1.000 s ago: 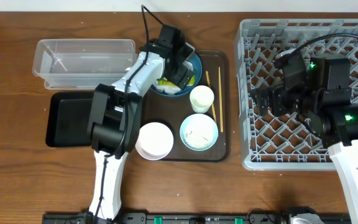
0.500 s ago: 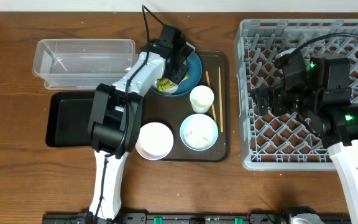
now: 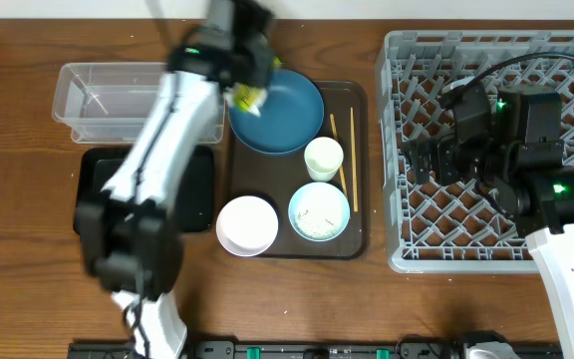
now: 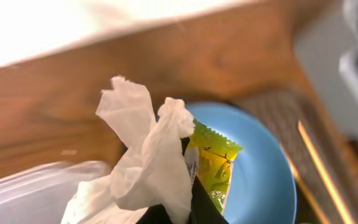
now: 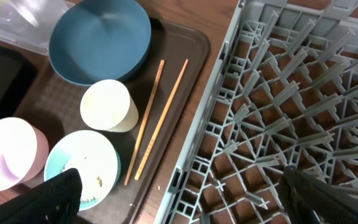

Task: Sort waste into correct bins and load items into the dishwasher rack
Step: 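Carry the tissue and wrapper left and drop them into the clear bin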

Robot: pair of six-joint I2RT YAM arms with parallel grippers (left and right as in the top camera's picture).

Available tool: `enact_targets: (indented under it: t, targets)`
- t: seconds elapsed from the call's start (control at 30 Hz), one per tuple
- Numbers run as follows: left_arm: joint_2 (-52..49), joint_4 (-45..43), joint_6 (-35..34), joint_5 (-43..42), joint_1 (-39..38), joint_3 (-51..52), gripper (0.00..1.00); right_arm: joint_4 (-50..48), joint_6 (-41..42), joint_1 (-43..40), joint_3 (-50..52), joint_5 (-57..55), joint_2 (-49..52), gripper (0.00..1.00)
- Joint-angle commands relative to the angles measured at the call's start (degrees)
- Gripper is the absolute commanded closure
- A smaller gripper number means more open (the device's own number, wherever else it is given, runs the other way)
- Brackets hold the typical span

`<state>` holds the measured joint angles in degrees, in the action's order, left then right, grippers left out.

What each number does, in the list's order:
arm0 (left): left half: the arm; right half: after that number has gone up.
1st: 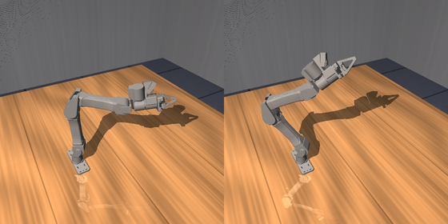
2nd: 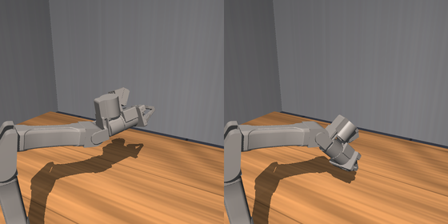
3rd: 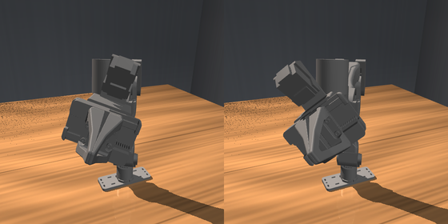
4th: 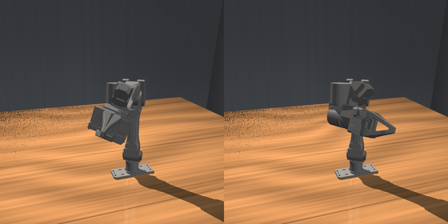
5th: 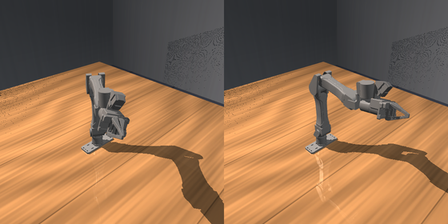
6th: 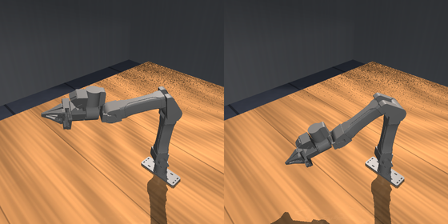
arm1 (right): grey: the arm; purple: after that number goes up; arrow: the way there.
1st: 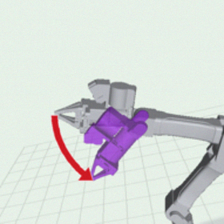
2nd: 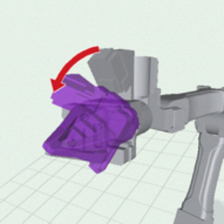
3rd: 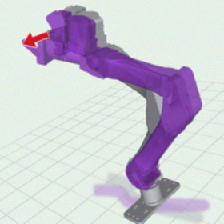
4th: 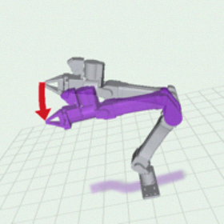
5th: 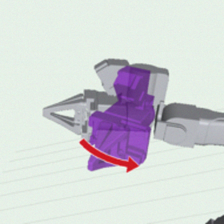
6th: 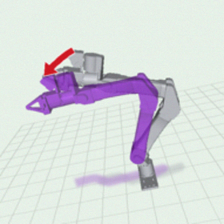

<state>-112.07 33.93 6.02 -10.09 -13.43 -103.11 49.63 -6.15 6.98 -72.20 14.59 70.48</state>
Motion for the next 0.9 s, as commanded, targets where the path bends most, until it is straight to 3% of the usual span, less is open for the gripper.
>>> enact_targets:
  t: [0.0,0.27,0.5,0.57,0.7,0.77,0.87]
  targets:
    - [3.8,1.2,-7.3,0.8,5.0,-1.2,0.94,-0.1,-0.5,-0.6,0.0,0.3,0.0,0.01]
    - [2.9,2.2,-18.2,8.0,14.8,0.1,0.94,-0.1,-0.1,-0.6,0.0,0.3,0.0,0.01]
    - [-1.7,3.0,-20.3,8.2,18.9,0.9,0.92,-0.1,-0.1,-0.6,0.0,0.3,0.0,0.01]
    - [-3.1,3.1,-20.3,8.2,19.4,0.9,0.86,-0.1,-0.1,-0.6,0.0,0.3,0.0,0.01]
    - [-4.7,3.9,-20.3,8.2,19.6,0.9,0.59,-0.1,-0.1,-0.6,0.0,0.3,0.0,0.01]
    - [-4.6,4.7,-20.2,8.2,19.6,0.9,0.56,-0.1,-0.1,-0.6,0.0,0.3,0.0,0.01]
    - [-4.1,4.8,-19.6,8.2,19.6,0.9,0.42,-0.1,-0.1,-0.6,0.0,0.3,0.0,0.01]
